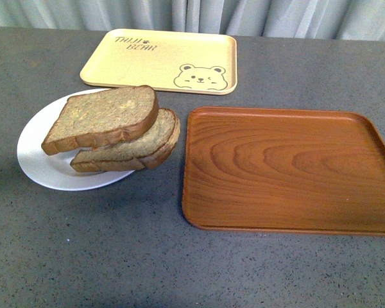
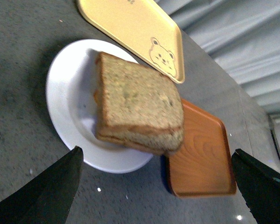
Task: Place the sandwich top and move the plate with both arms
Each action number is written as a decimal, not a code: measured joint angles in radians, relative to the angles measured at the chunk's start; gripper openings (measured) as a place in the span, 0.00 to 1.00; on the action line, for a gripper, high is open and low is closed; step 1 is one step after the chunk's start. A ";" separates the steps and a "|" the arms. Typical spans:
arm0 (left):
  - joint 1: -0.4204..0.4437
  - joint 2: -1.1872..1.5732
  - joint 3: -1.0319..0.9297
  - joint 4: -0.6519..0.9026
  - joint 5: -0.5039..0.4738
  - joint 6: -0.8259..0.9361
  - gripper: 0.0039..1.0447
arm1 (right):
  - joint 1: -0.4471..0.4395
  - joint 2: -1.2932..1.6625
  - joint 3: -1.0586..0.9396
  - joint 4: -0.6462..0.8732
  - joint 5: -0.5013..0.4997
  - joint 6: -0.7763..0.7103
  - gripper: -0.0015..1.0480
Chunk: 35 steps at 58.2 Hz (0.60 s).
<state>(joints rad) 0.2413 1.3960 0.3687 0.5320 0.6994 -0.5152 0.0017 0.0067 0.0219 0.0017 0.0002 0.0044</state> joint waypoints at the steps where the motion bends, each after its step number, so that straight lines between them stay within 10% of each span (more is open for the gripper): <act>1: -0.001 0.045 0.015 0.021 -0.006 -0.013 0.92 | 0.000 0.000 0.000 0.000 0.000 0.000 0.55; 15: -0.046 0.410 0.146 0.152 -0.077 -0.103 0.92 | 0.000 -0.001 0.000 0.000 0.000 0.000 0.93; 35: -0.090 0.616 0.217 0.233 -0.128 -0.196 0.92 | 0.000 -0.001 0.000 0.000 0.000 0.000 0.91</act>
<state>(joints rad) 0.1513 2.0117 0.5861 0.7654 0.5713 -0.7109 0.0017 0.0055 0.0219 0.0013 0.0002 0.0044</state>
